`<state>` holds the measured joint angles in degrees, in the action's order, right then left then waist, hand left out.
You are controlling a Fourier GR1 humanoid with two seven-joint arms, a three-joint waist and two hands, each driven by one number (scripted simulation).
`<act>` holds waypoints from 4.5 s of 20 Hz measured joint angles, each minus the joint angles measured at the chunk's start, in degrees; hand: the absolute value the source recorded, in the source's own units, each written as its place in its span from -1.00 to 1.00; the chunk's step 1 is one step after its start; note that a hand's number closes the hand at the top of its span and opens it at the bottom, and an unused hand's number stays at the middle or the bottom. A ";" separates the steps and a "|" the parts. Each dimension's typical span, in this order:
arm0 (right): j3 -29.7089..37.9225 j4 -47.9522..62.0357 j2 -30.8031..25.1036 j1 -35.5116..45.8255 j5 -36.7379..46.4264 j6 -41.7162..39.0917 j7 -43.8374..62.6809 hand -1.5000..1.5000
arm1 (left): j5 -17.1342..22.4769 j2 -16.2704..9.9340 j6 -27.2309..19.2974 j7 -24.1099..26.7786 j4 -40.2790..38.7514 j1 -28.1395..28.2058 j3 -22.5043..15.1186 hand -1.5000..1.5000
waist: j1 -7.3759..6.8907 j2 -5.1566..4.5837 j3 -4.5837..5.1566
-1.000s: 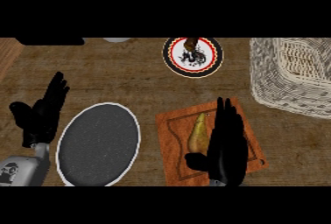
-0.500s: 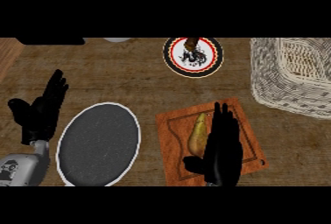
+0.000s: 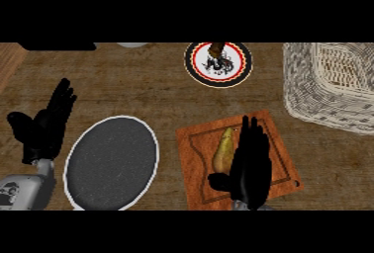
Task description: Pick the pear from the cutting board and place it in the basket
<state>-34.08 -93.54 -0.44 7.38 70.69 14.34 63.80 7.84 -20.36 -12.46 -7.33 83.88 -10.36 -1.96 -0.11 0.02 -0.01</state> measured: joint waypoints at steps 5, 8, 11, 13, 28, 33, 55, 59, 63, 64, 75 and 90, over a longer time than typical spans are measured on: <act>0.89 2.91 0.02 -0.49 0.12 0.78 -0.44 -1.00 | -0.55 0.56 0.39 -0.60 -0.33 -0.71 0.99 0.00 | 0.03 -0.01 0.00; 1.83 5.59 0.06 1.49 -1.24 1.38 -0.59 -1.00 | -0.72 1.08 1.03 0.20 -1.41 -0.80 1.59 0.00 | -0.03 -0.03 0.00; 2.72 6.35 0.12 2.33 -1.89 1.62 -0.81 -1.00 | -1.30 1.72 1.38 0.46 -1.89 -1.03 1.85 0.00 | -0.01 -0.01 0.01; 3.62 8.29 0.26 2.59 -2.56 2.61 -1.66 -1.00 | -1.34 1.48 1.94 -0.54 -0.30 -0.22 2.04 0.00 | -0.11 0.08 0.02; 5.74 13.83 0.44 3.75 -10.20 4.43 -5.63 1.00 | -3.14 2.70 4.10 -0.55 -0.45 -0.36 4.44 0.00 | -0.08 0.77 0.32; 5.76 15.84 0.16 5.00 -13.17 4.47 -7.62 1.00 | -3.88 3.44 3.93 -0.80 -1.48 -1.52 4.50 0.00 | 0.05 1.25 0.62; 0.86 9.34 -13.68 -8.43 -45.90 -1.84 -68.00 1.00 | -4.57 3.69 4.25 -1.75 1.12 -0.36 5.14 0.00 | -0.28 0.65 0.13; 4.79 2.93 -16.51 -12.53 -54.32 -4.79 -75.24 1.00 | -4.62 4.56 4.23 -0.49 0.74 0.88 5.23 0.00 | 0.36 0.30 0.03; 8.42 -7.17 -18.83 -15.21 -58.94 -6.84 -73.74 1.00 | -4.36 4.02 4.88 -1.58 0.96 0.32 5.94 0.00 | 0.58 0.19 0.03; 9.63 -9.83 -19.78 -15.51 -59.46 -7.25 -72.37 1.00 | -4.39 4.04 4.90 -2.00 1.54 0.58 5.95 0.00 | 0.56 0.19 0.03; 23.01 -26.26 -21.43 -5.24 -65.16 -9.30 -47.15 1.00 | -5.38 4.33 5.67 -1.91 1.49 0.08 6.67 0.00 | 0.08 0.03 0.05; 35.07 -3.63 -23.60 23.63 -61.23 -10.21 -37.02 1.00 | -7.08 6.20 5.96 -2.29 2.33 0.16 6.44 0.00 | -0.51 -0.11 0.03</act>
<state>0.99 -97.17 -24.04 31.01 9.46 4.13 26.78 0.76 -14.16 -6.50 -9.62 86.21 -10.19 4.48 -0.62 -0.09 0.03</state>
